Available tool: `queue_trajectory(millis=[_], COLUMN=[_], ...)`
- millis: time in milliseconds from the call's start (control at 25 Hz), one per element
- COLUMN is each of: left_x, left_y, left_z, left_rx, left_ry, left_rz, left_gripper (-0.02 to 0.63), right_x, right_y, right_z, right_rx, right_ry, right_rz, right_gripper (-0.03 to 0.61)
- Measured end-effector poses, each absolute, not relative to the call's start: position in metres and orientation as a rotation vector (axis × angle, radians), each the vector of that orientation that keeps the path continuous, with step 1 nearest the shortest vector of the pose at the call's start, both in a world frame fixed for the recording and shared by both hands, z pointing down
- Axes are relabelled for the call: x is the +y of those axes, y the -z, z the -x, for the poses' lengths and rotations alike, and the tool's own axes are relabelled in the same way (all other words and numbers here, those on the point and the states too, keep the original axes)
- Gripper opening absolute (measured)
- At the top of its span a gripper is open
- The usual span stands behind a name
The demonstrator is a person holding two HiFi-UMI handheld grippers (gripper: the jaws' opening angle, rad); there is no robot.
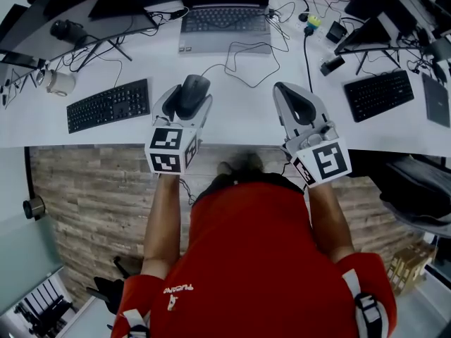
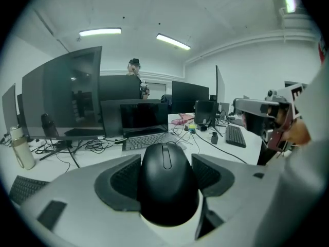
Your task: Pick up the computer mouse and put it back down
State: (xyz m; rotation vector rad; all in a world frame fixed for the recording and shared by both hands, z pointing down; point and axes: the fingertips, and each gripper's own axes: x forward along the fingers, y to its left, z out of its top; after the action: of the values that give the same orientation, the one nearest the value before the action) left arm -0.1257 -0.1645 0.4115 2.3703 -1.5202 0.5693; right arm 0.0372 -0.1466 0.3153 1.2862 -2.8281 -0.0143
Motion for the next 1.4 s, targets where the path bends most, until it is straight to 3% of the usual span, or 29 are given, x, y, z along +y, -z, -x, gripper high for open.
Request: queue_trajectory(millis=[640, 1400], left_x=[-0.184, -0.185], left_y=[-0.528, -0.576], left_z=[0.12, 0.126], left_rx=[-1.421, -1.363], left_ry=[-0.81, -0.978], left_rz=[-2.258, -2.151], left_gripper=[0.302, 0.302], right_x=[-0.151, -0.157], right_y=[-0.348, -0.357], right_z=[-0.034, -0.031], right_rx=[-2.772, -2.765], right_ry=[-0.033, -0.068], right_rz=[-1.243, -1.227], right_gripper=[0.004, 0.003])
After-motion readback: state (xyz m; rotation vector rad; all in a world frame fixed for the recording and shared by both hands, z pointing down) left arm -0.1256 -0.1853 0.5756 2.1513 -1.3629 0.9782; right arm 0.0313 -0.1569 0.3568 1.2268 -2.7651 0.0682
